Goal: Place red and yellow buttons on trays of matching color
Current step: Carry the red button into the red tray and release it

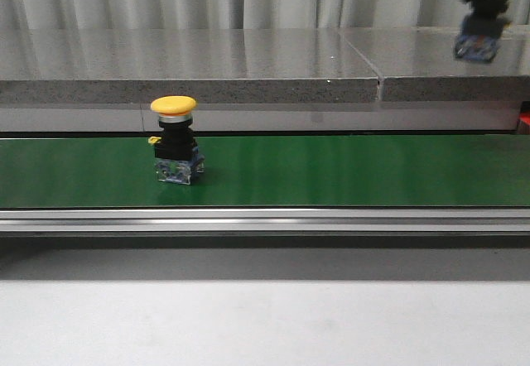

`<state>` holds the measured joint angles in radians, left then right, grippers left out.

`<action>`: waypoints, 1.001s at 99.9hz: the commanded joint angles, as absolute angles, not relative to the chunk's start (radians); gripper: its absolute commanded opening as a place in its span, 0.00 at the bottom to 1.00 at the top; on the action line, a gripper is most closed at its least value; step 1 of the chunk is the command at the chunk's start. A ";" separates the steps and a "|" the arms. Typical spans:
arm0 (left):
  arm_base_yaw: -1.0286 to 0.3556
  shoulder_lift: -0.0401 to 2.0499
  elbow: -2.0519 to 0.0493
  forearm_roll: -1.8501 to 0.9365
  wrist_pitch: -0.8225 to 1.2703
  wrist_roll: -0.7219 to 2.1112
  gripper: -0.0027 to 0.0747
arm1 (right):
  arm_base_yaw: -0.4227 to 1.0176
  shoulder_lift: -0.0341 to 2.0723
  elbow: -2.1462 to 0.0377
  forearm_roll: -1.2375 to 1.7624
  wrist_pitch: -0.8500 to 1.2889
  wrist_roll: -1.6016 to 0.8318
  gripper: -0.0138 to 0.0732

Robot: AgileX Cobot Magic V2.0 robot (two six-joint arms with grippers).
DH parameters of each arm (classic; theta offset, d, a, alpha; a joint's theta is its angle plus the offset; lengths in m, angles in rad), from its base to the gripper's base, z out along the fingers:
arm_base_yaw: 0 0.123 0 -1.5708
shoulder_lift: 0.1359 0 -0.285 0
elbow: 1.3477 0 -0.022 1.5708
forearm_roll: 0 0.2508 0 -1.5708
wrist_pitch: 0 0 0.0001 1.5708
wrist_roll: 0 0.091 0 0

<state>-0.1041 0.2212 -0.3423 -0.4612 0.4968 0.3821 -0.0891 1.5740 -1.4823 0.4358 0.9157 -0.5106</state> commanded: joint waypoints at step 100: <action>-0.109 0.228 -0.368 -0.486 0.425 0.375 0.01 | -0.592 2.102 -1.946 0.468 0.679 -0.468 0.22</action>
<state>-0.1041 0.2212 -0.3423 -0.4612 0.4952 0.3821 -0.5847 2.1360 -1.8896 0.4376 0.7311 -0.4678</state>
